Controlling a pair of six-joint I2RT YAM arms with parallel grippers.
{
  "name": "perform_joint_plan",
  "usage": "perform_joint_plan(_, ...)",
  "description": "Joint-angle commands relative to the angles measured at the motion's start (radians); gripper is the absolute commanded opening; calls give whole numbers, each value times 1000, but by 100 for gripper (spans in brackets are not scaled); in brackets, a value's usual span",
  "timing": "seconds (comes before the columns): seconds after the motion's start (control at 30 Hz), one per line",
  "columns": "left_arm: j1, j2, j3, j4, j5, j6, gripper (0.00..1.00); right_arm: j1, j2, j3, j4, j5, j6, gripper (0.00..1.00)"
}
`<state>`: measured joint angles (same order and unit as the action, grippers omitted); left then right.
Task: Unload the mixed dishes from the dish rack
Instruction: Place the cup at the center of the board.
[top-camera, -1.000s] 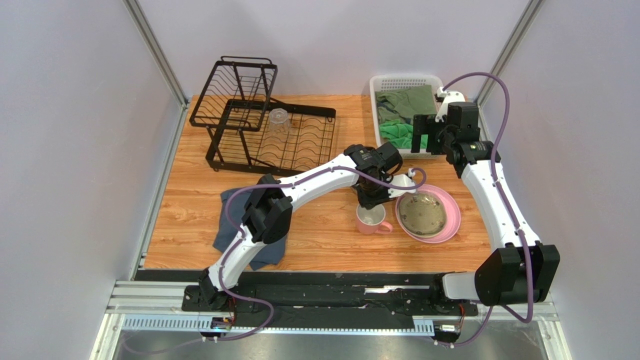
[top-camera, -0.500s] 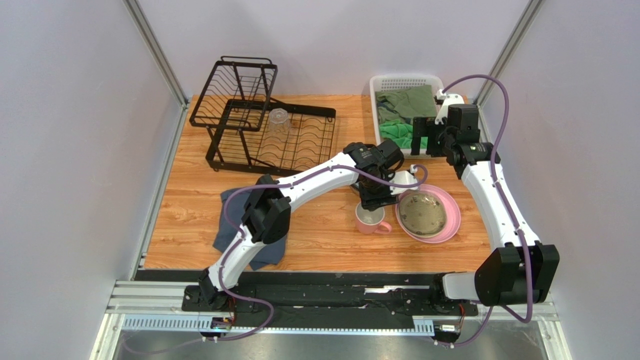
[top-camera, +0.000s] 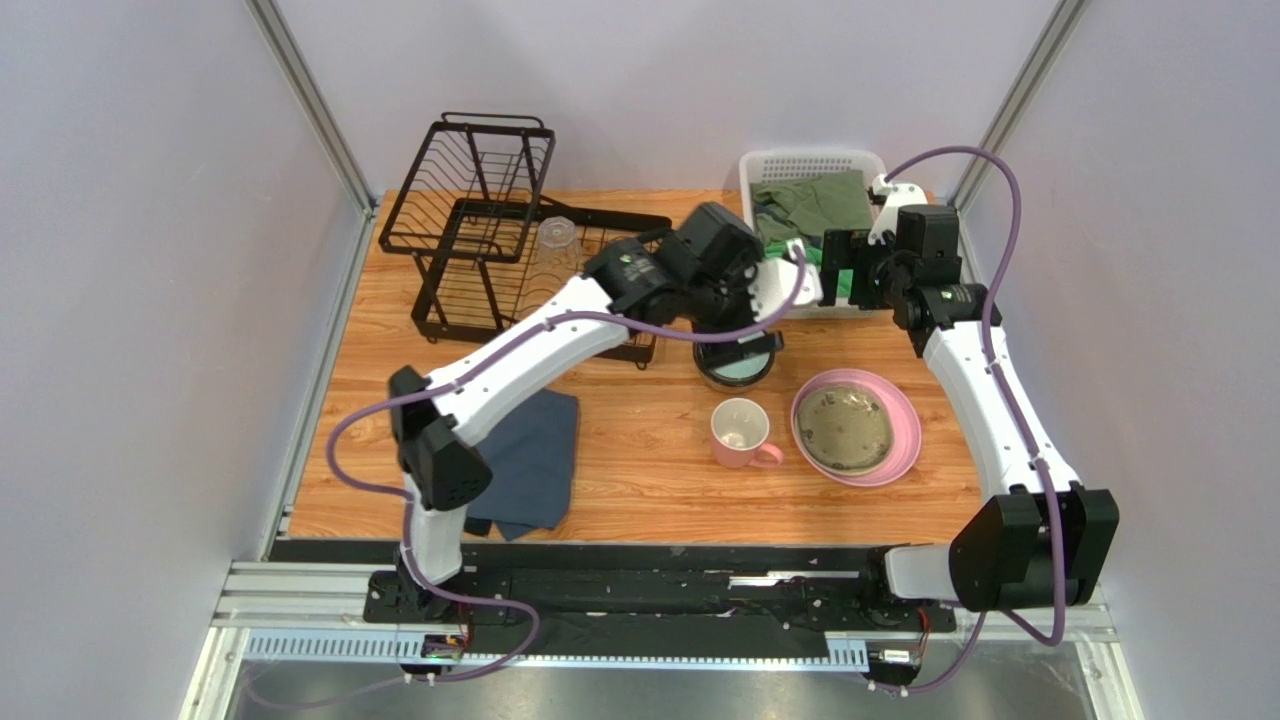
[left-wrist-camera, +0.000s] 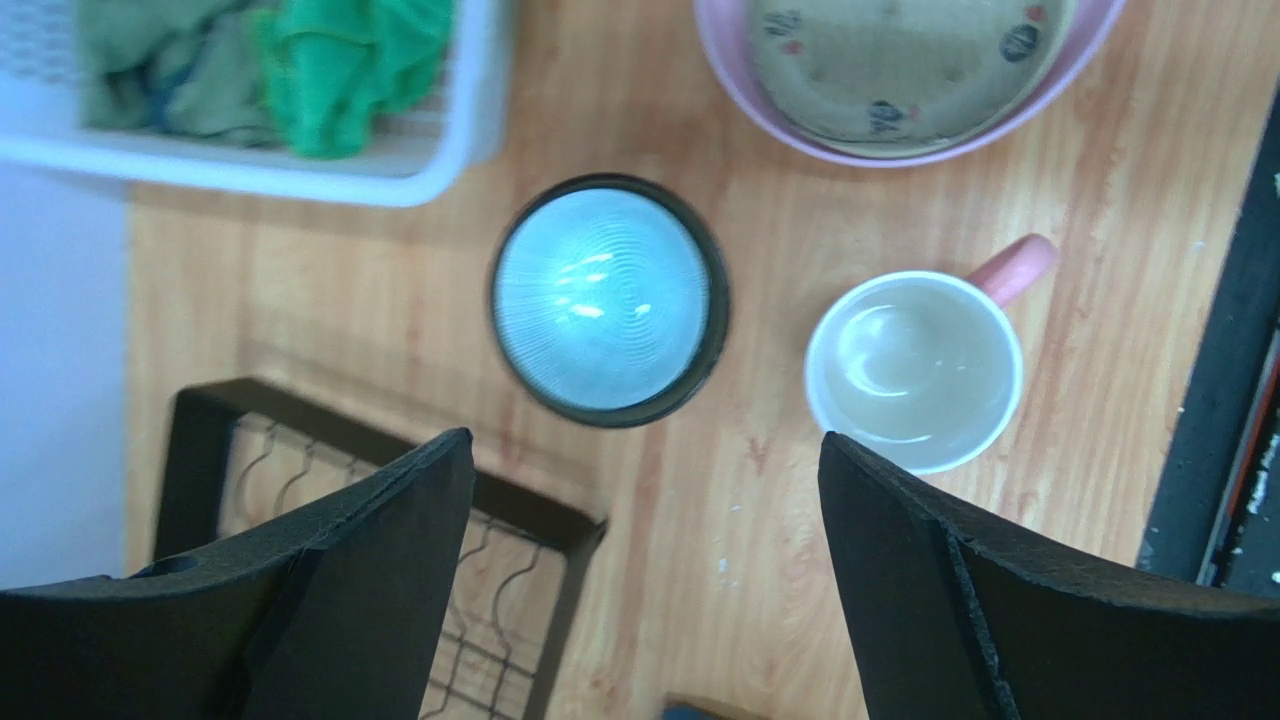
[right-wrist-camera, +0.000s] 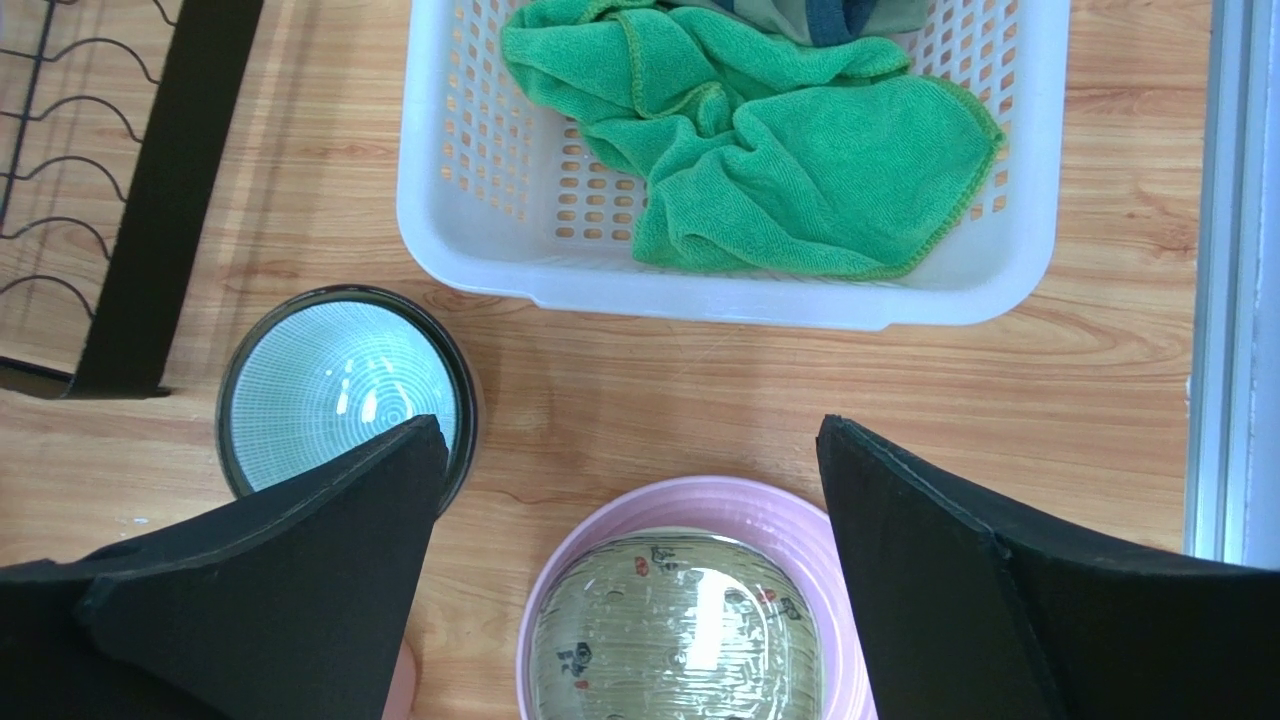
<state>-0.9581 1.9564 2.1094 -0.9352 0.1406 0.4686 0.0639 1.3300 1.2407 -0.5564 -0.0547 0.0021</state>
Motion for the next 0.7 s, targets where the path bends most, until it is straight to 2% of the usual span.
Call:
perform_joint_plan(0.0, 96, -141, -113, 84, -24, -30, 93, 2, 53, 95, 65, -59, 39, 100)
perform_joint_plan(0.2, 240, -327, -336, 234, -50, -41, 93, 85, 169, 176, 198, -148, 1, 99)
perform_joint_plan(0.33, 326, -473, -480, 344, -42, -19, 94, 158, 271, 259, 283, -212, -111, 100)
perform_joint_plan(0.47, 404, -617, -606, 384, 0, -9, 95, 207, 437, 417, 259, -269, -142, 99)
perform_joint_plan(0.67, 461, -711, -730, 400, -52, 38, 96, 266, 664, 624, 230, -289, -180, 99)
